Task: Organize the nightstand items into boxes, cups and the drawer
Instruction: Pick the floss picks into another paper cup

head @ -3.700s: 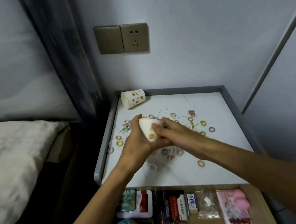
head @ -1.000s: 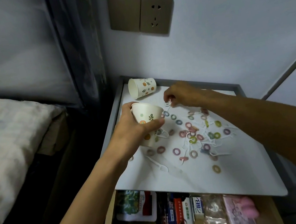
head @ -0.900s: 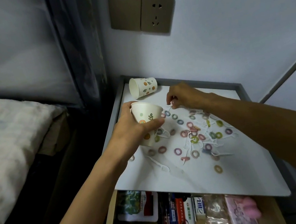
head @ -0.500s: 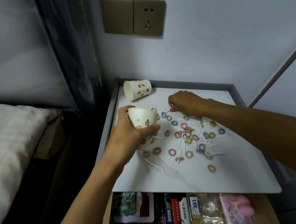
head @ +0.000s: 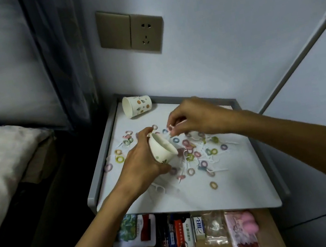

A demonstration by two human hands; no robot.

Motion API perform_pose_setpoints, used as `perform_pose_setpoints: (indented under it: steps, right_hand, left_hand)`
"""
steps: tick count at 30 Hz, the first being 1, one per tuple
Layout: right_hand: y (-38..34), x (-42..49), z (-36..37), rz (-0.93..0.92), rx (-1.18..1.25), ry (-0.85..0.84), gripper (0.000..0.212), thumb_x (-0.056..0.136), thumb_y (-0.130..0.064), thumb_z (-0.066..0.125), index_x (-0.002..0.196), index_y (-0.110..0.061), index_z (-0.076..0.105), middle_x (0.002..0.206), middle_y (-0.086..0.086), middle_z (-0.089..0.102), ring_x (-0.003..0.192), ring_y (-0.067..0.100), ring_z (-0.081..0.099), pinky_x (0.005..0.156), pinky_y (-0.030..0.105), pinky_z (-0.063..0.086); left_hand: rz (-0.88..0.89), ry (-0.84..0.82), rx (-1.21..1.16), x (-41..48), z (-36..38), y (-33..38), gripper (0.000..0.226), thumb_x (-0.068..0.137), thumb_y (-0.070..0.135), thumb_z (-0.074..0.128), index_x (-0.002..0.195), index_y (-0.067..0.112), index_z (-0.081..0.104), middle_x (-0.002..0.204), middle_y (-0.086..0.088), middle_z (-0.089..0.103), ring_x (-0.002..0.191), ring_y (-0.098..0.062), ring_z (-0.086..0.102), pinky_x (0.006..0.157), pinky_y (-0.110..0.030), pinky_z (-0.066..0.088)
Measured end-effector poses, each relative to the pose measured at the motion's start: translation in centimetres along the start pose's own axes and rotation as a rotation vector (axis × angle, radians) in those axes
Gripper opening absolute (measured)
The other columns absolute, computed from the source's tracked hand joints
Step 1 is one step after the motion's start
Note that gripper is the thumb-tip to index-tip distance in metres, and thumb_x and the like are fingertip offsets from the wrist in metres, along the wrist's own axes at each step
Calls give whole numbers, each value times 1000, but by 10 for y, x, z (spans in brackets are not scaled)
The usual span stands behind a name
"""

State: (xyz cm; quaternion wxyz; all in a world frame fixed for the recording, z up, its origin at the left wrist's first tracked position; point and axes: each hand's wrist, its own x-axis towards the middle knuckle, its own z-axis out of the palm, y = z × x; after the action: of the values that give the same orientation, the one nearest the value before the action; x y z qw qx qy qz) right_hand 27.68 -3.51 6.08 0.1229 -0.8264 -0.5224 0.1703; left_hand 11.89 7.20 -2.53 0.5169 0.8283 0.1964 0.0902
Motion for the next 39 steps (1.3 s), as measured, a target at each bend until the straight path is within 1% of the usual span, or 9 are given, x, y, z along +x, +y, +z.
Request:
perform_pose_setpoints:
  steps: [7,11,17,21,23,26,31,34,39]
  right_hand:
    - [-7,-42,45,-52,58,124,18,85,-18,73,103,-20,77,93,-4,70,77,6,60,69,11,43]
    - [9,-69,72,182,414,443,17,82,-20,77,98,-19,71,90,-5,66,74,8,61,73,19,48]
    - [17,-89,108,278,878,425,15,92,-10,66,106,-5,69,85,0,69,68,3,64,61,18,49]
    - [62,-94,99,251,559,487,10,92,-12,66,98,-15,73,88,-9,71,78,1,66,71,14,49]
    - [107,-95,92,384,332,573,17,91,-12,67,108,-15,71,103,-3,67,87,6,62,75,10,46]
    - [166,-97,93,558,193,544,27,91,-12,67,118,-10,67,119,8,61,103,19,57,84,20,38]
    - [191,-89,107,559,78,534,3,89,-15,69,90,-14,70,94,4,64,86,18,60,73,28,43]
    - [194,-90,113,609,-26,504,12,94,-19,63,90,-9,68,90,9,64,82,25,60,71,34,49]
    - [187,-97,106,601,-2,577,14,99,-17,56,91,-8,62,91,6,58,80,21,52,67,30,37]
  left_hand:
    - [139,-52,-12,-13,15,0,94,65,12,88,139,36,35,111,16,62,95,-7,64,77,-29,56]
    - [174,-61,11,-16,22,-1,81,66,14,87,125,41,38,106,19,58,91,-2,60,68,-14,49]
    - [173,-49,52,-24,41,-1,84,63,38,91,126,45,37,112,20,57,98,-4,59,77,-24,51]
    - [182,-35,122,-24,45,-4,80,64,39,90,127,41,40,111,17,58,97,-10,59,79,-30,52]
    - [177,-48,114,-24,47,-6,80,66,37,90,128,41,40,111,19,57,98,-10,59,80,-30,53]
    - [181,-64,119,-21,52,-4,80,66,37,89,125,47,37,111,26,54,100,-10,58,82,-29,52]
    - [194,-71,122,-20,55,-1,80,66,40,89,125,51,36,113,26,53,102,-9,57,83,-28,50]
    - [184,-75,120,-22,55,-3,78,66,39,89,124,49,37,111,26,54,98,-5,58,80,-28,51]
    - [182,-68,104,-22,52,-4,77,66,38,88,125,47,38,111,25,56,96,-1,58,76,-23,50]
